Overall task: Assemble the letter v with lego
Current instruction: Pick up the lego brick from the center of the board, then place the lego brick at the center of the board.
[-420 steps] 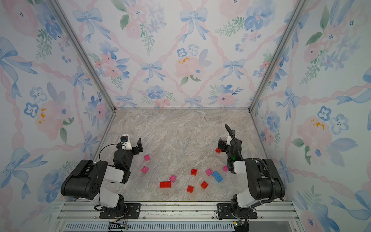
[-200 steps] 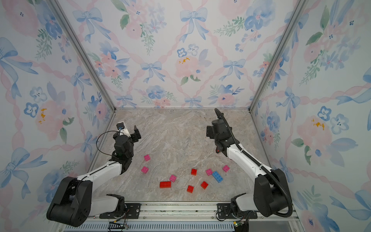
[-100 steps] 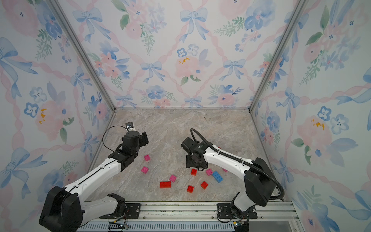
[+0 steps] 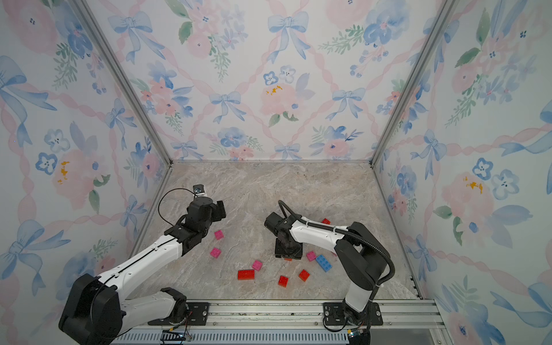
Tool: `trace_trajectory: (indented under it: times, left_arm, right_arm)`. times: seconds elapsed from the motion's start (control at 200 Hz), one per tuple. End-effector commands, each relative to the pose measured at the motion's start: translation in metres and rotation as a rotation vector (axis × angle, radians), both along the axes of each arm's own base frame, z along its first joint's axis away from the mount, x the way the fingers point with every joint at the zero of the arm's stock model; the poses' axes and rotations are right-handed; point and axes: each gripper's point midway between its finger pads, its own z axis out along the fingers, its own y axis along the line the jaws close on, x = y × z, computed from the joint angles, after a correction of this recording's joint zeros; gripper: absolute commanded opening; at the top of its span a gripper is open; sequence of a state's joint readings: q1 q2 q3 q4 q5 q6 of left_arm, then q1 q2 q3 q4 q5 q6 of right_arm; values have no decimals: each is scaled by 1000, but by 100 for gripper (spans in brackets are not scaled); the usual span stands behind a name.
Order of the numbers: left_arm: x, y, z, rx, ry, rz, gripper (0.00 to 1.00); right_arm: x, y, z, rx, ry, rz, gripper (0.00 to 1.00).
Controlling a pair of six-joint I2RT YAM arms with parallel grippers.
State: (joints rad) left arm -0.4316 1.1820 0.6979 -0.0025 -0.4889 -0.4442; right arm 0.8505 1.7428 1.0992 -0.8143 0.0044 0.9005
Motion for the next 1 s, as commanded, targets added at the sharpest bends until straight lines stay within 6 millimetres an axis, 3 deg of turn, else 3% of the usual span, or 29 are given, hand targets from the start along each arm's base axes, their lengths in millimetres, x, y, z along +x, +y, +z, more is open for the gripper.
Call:
trace_trajectory:
  times: [0.0,0.125,0.265,0.445,0.665,0.705,0.755,0.86,0.955,0.995]
  left_arm:
    - [-2,-2,-7,-8,19,-3,89]
    - [-1,-3,-5,-13,16,-8,89]
    - [1,-5,2,-13,4,-14,89]
    - [2,-7,5,-17,4,-26,90]
    - [1,-10,2,-39,11,-37,90]
    - [1,-10,2,-39,13,-38,90]
    - [1,-11,1,-37,16,-39,90]
    - [2,-12,4,-40,10,-46,91]
    - [1,-12,11,-35,0,-58,93]
    - [1,-10,15,-27,0,-54,94]
  right_arm:
    - [0,-6,-4,-27,14,-16,47]
    - [18,-5,9,-22,-22,-8,37]
    - [58,-4,23,-9,-75,-20,31]
    - [103,7,14,-12,-60,2,30]
    - [130,13,1,-33,-49,35,31]
    - [131,13,0,-35,-43,38,37]
    - [130,13,2,-39,-40,39,53]
    - [125,14,27,-43,-77,40,83]
    - [102,22,53,-43,-90,29,99]
    - [85,29,60,-47,-85,39,97]
